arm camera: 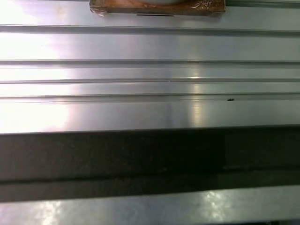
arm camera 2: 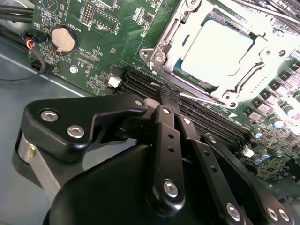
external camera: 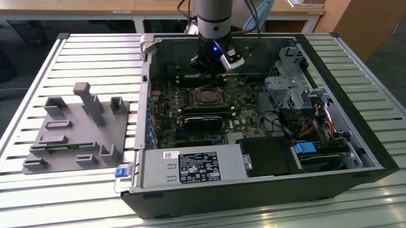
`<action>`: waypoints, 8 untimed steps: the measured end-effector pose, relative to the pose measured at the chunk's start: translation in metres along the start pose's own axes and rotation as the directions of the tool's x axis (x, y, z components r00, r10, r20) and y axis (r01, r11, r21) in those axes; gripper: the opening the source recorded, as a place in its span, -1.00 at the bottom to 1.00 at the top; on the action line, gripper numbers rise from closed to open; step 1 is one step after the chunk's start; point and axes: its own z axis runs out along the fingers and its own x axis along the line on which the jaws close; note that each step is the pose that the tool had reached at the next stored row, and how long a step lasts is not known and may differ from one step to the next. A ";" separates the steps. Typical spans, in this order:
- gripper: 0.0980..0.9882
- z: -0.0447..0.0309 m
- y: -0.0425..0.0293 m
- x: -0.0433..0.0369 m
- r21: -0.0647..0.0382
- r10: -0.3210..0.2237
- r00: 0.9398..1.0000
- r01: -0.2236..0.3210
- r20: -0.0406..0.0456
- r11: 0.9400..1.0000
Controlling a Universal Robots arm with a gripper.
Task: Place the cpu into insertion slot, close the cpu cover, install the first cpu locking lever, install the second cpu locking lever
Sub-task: 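Install the first cpu locking lever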
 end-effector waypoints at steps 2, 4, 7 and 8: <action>-0.98 0.0008 -0.0001 0.0001 0.001 0.000 1.000 0.000 0.000 1.000; -0.98 0.0011 -0.0002 0.0005 0.002 0.000 1.000 0.000 0.000 1.000; -0.98 0.0012 -0.0005 0.0016 0.002 0.000 1.000 0.000 0.000 1.000; -0.98 0.0013 -0.0006 0.0020 0.002 -0.001 1.000 0.001 0.000 1.000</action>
